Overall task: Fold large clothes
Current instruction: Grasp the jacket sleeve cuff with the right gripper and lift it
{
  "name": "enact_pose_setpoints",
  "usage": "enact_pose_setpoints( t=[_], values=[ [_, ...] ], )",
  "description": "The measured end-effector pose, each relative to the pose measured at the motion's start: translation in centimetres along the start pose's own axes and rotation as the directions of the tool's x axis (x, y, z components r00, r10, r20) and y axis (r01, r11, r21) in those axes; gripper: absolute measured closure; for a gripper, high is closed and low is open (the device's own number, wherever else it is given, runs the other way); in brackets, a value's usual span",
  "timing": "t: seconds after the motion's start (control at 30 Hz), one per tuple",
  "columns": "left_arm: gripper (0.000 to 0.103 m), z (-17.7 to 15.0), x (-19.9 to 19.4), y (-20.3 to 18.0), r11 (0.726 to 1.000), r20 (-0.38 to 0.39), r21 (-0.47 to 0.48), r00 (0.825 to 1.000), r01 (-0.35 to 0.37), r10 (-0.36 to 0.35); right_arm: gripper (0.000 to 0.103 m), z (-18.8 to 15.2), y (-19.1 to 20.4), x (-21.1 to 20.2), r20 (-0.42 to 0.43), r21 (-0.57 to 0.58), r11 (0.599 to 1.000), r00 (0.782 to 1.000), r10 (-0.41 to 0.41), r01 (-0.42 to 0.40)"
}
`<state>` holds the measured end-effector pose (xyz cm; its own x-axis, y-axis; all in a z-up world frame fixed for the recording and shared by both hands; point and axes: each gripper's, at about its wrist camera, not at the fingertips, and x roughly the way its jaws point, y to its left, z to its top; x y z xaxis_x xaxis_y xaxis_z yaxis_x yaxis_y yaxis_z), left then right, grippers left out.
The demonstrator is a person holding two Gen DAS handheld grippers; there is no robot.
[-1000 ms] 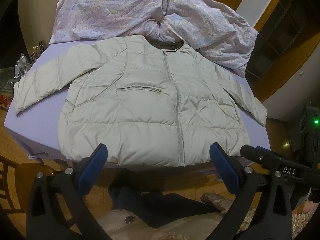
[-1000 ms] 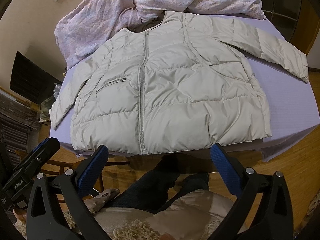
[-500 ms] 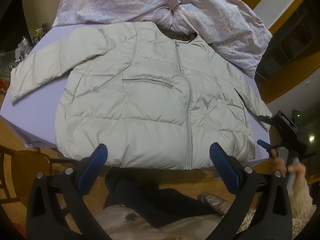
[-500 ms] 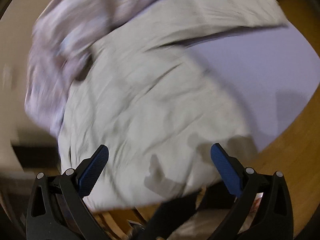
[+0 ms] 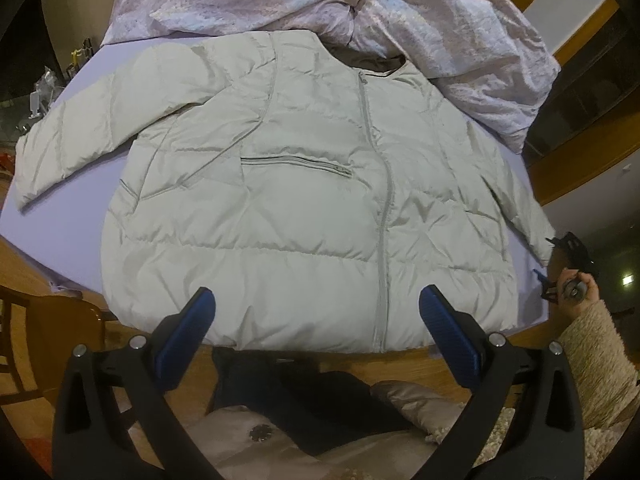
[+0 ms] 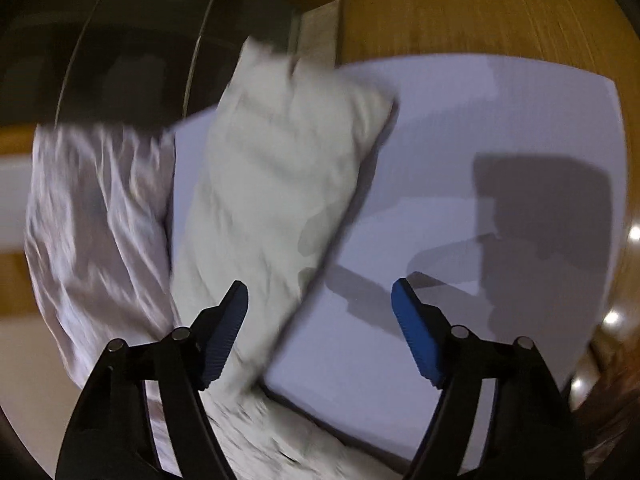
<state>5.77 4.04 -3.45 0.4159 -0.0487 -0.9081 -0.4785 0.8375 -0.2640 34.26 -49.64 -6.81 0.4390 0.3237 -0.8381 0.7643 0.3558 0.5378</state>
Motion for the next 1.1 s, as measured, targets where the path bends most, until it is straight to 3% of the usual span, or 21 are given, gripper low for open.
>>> enact_pose_setpoints(
  t=[0.2,0.43,0.5,0.6,0.87,0.97,1.1],
  values=[
    [0.002,0.8,0.3,-0.3,1.0,0.003,0.005,1.0,-0.025,0.025,0.039,1.4,-0.4,0.5,0.024,0.044,0.998,0.999,0.048,-0.049],
    [0.002,1.5,-0.5,1.2,0.998,0.099,-0.048,0.994,-0.039,0.044,0.057,2.6,0.0,2.3,0.071,0.072,0.992,0.992,0.1,-0.105],
    [0.002,1.7,-0.7,1.7,0.997,0.112,-0.06,0.992,-0.056,0.062,0.075,2.7,-0.2,2.6,0.078,0.091,0.991,0.992,0.094,-0.101],
    [0.002,2.2,-1.0,2.7,0.993,0.127,-0.083,0.988,-0.081,0.091,0.089,2.6,-0.6,2.7,0.096,0.109,0.987,0.989,0.112,-0.122],
    [0.002,3.6,-1.4,6.5,0.975,0.173,-0.16,0.969,-0.152,0.179,0.097,1.5,5.6,0.6,0.149,-0.139,0.976,0.971,0.187,-0.166],
    [0.002,4.3,-1.2,8.3,0.965,0.175,-0.2,0.963,-0.168,0.204,0.097,0.0,9.6,-0.2,0.129,-0.259,0.946,0.964,0.232,-0.193],
    [0.002,5.2,-1.1,10.6,0.95,0.168,-0.254,0.958,-0.184,0.231,0.097,-3.9,15.6,-0.6,0.063,-0.416,0.877,0.955,0.291,-0.24]
  ],
)
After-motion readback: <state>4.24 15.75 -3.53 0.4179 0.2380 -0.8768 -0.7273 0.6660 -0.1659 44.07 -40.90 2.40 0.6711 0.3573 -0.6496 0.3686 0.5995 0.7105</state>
